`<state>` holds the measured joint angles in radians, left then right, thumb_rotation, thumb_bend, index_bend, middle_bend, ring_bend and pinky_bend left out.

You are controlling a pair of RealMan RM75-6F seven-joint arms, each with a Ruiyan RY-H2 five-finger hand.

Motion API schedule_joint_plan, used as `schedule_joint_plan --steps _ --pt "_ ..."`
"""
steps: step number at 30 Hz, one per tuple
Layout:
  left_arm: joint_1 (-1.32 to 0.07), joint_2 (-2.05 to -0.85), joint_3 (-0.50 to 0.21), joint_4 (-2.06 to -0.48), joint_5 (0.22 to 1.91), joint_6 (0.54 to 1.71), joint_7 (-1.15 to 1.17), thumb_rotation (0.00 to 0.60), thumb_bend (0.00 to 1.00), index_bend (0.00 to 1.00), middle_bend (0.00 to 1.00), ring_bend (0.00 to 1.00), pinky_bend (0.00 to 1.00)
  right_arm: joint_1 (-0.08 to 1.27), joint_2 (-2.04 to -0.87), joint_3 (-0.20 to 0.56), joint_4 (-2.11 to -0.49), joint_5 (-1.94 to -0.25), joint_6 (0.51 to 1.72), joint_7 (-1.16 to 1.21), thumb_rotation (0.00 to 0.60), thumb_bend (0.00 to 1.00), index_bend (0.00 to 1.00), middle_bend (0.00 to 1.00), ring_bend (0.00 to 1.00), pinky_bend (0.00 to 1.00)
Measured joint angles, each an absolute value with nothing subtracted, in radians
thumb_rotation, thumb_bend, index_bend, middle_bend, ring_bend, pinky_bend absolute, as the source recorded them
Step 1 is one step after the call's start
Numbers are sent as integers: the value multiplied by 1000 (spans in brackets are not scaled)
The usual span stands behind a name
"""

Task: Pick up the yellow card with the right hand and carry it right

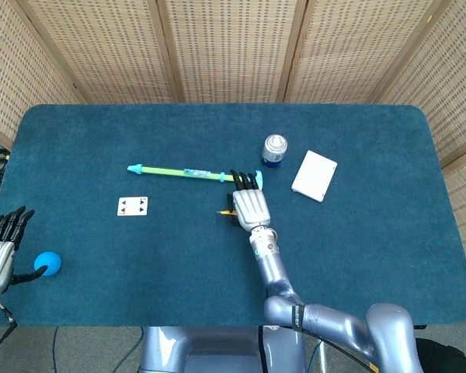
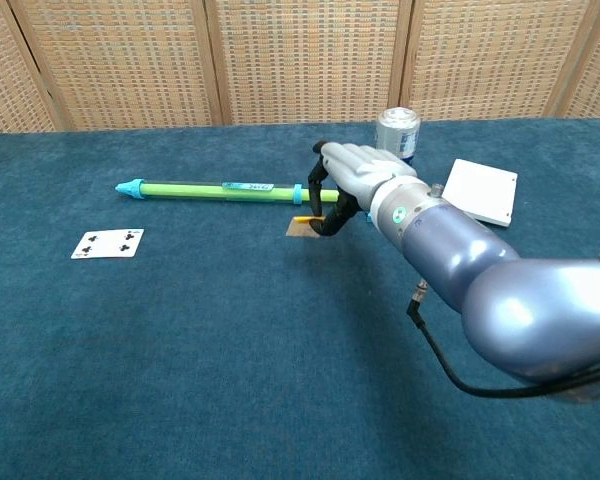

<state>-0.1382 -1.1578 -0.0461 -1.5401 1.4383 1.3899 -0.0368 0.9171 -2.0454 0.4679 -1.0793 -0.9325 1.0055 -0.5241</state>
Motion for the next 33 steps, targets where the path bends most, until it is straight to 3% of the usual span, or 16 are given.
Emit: schedule_joint_plan --steps 14,33 --pt "-136 -1157 -43 -1547 1452 1402 -32 600 173 0 0 0 0 824 -1910 444 -1261 -934 1074 -477 600 590 567 56 0 0" --pt "-118 -1150 -28 -1579 1517 1469 -9 600 173 0 0 0 0 509 -1502 280 -1830 -1144 1133 -37 600 586 571 60 0 0"
